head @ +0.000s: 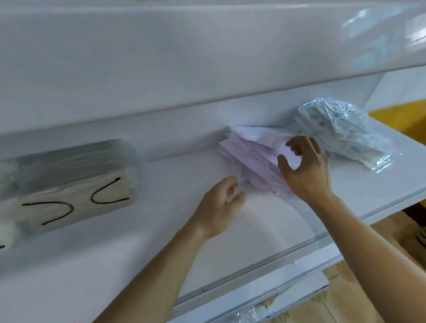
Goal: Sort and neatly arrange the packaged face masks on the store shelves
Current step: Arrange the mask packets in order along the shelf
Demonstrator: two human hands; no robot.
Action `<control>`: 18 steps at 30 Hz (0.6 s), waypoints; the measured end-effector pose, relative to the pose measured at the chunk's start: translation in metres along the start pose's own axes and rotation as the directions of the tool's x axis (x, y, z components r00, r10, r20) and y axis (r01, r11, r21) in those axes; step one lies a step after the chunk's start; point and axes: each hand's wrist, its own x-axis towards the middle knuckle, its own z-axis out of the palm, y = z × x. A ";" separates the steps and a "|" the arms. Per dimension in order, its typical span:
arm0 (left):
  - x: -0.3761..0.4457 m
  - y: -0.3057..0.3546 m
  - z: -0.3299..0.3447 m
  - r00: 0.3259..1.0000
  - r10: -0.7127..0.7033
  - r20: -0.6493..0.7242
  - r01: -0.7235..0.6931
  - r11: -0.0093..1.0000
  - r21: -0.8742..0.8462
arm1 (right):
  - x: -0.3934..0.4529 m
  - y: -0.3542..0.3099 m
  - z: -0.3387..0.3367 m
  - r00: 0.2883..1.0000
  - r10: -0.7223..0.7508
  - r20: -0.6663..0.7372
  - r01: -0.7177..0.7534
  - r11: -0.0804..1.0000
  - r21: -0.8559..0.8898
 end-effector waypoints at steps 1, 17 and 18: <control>0.016 0.010 0.010 0.995 -0.072 -0.075 0.052 0.970 -0.236 | 0.000 0.004 -0.005 0.997 -0.002 -0.078 0.006 0.999 0.053; 0.184 0.073 0.033 0.786 -0.474 -0.397 0.242 0.827 -0.508 | 0.011 0.078 0.017 0.927 -0.063 0.370 0.027 0.995 0.101; 0.189 0.075 0.037 0.782 -0.471 -0.407 0.270 0.846 -0.460 | 0.012 0.078 0.016 0.926 -0.064 0.372 0.024 0.993 0.113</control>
